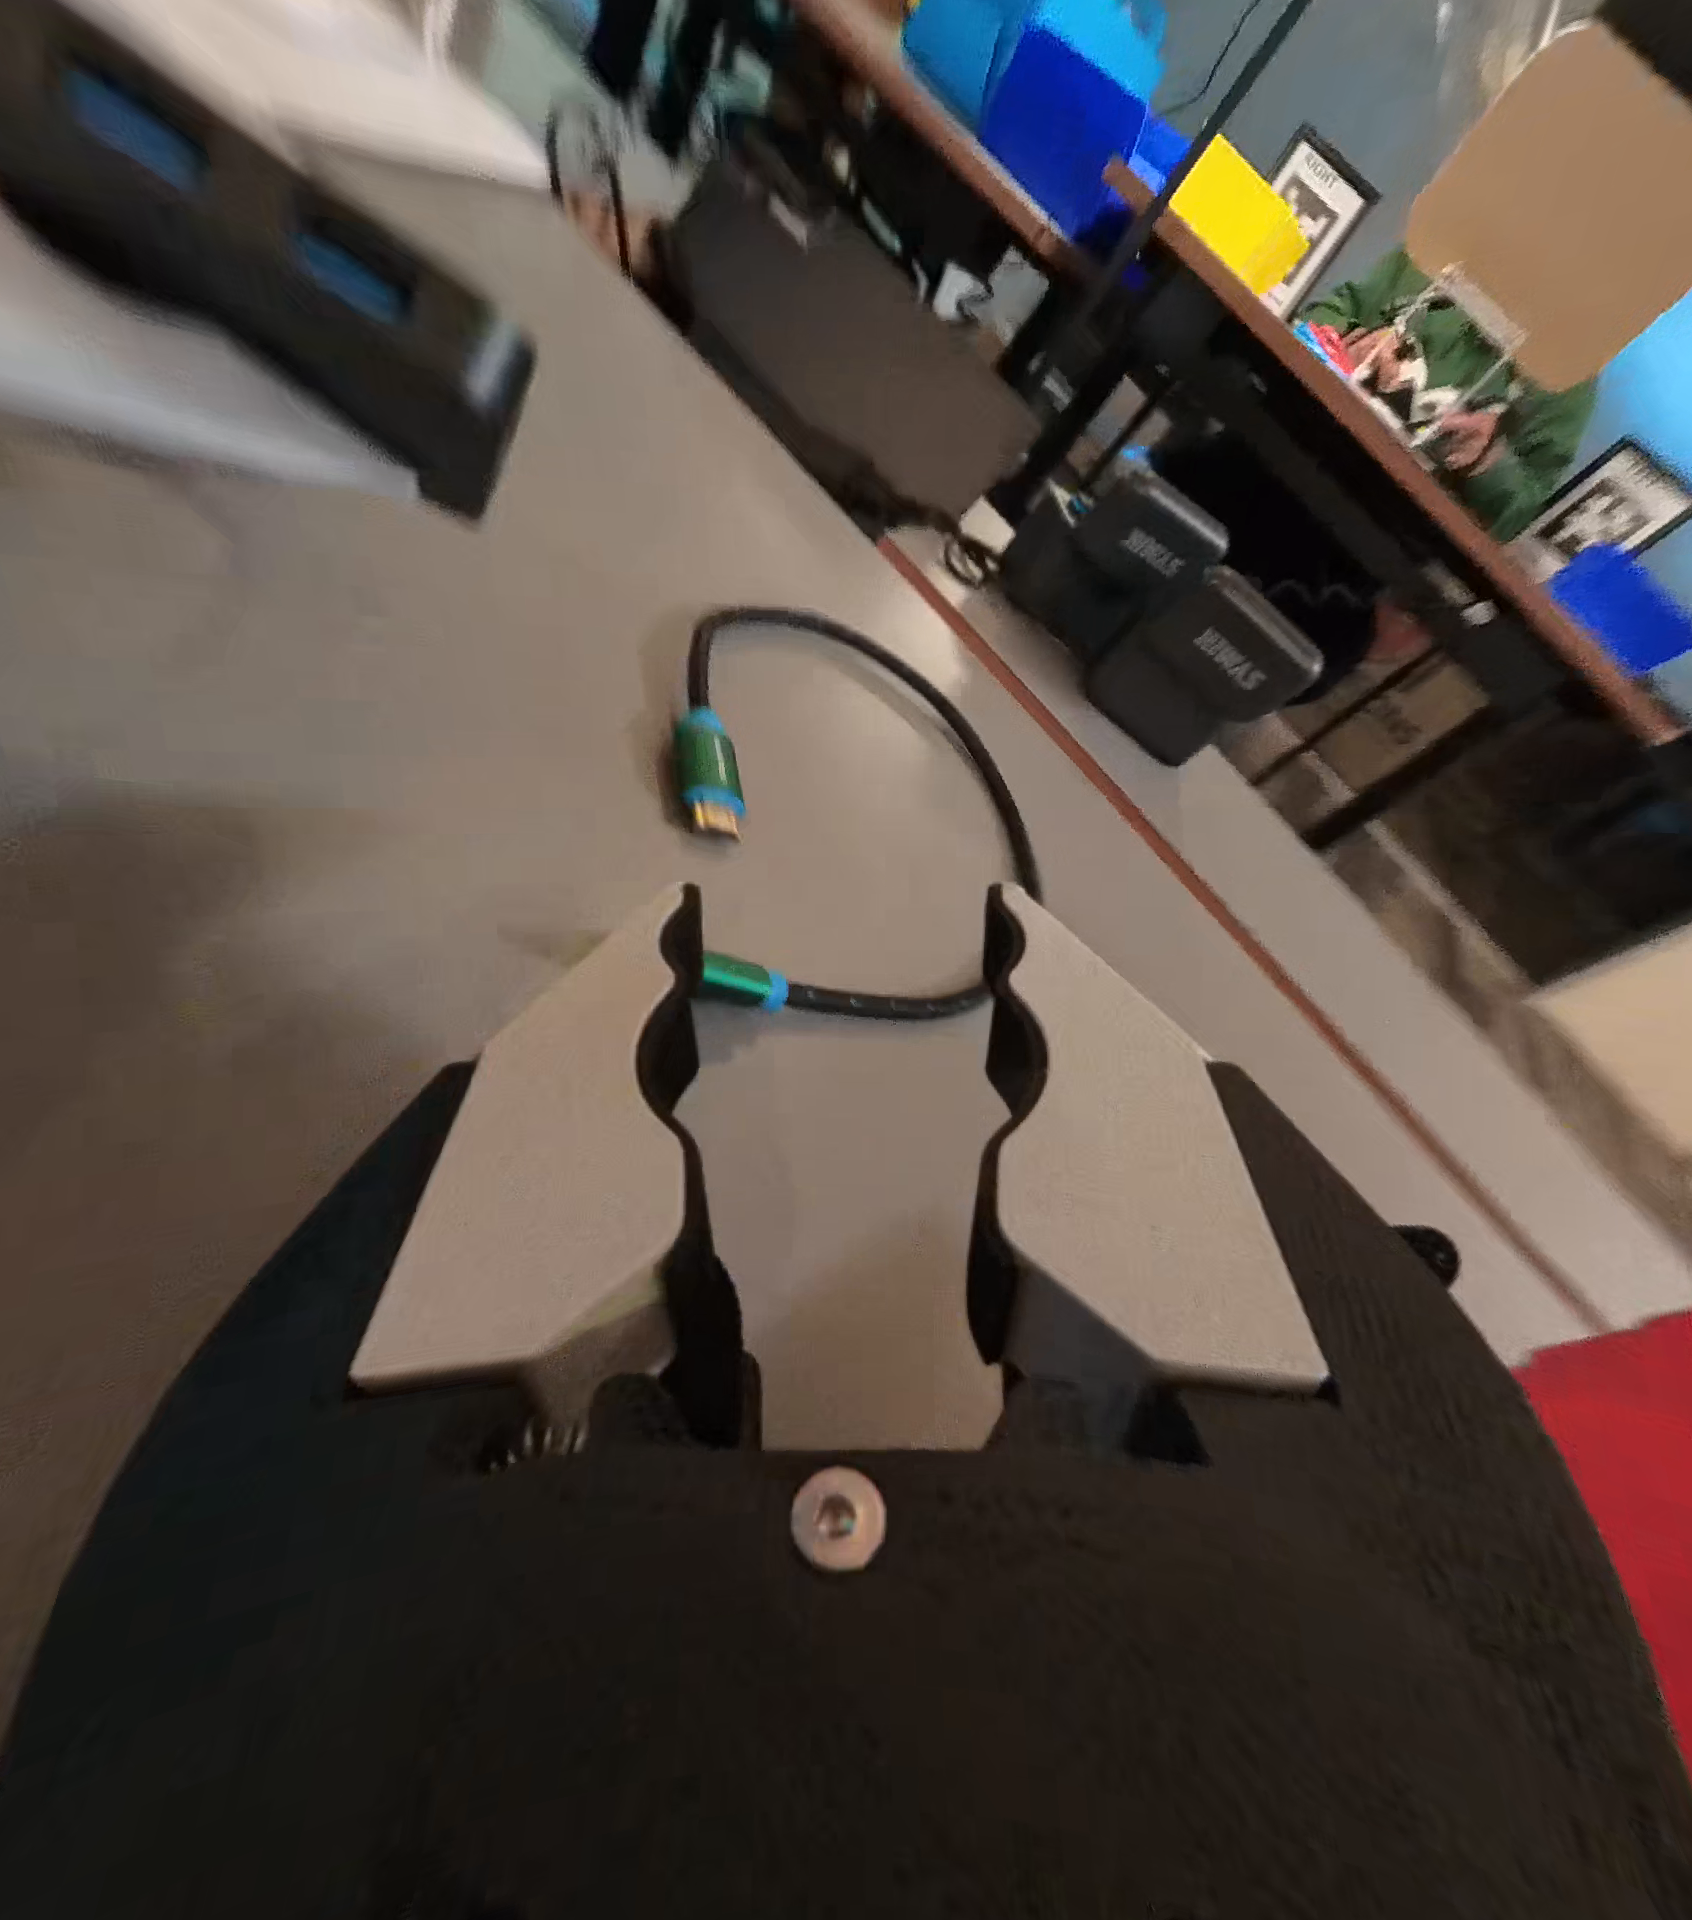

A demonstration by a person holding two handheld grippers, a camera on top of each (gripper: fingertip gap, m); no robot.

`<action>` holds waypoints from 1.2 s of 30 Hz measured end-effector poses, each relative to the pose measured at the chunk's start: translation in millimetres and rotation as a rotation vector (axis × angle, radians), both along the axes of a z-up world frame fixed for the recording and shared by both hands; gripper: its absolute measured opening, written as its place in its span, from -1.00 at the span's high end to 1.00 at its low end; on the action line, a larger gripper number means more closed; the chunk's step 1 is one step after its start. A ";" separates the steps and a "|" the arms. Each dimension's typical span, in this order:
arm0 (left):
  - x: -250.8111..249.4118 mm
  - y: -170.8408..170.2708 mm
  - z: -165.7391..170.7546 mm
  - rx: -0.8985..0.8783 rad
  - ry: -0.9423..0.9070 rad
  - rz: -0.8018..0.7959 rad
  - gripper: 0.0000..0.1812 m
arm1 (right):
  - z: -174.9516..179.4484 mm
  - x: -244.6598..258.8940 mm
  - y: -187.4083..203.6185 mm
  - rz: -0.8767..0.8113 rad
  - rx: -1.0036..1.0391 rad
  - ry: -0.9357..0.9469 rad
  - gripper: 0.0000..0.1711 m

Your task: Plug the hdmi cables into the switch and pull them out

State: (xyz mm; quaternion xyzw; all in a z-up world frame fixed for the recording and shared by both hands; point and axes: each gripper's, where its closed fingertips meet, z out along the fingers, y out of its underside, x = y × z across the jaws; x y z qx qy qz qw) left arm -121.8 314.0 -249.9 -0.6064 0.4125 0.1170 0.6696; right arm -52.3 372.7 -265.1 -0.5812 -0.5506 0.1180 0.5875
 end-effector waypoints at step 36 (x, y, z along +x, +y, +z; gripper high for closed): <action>-14.5 10.8 9.1 0.013 -0.079 0.077 0.88 | -44.6 -4.9 13.6 0.170 0.462 -0.871 0.89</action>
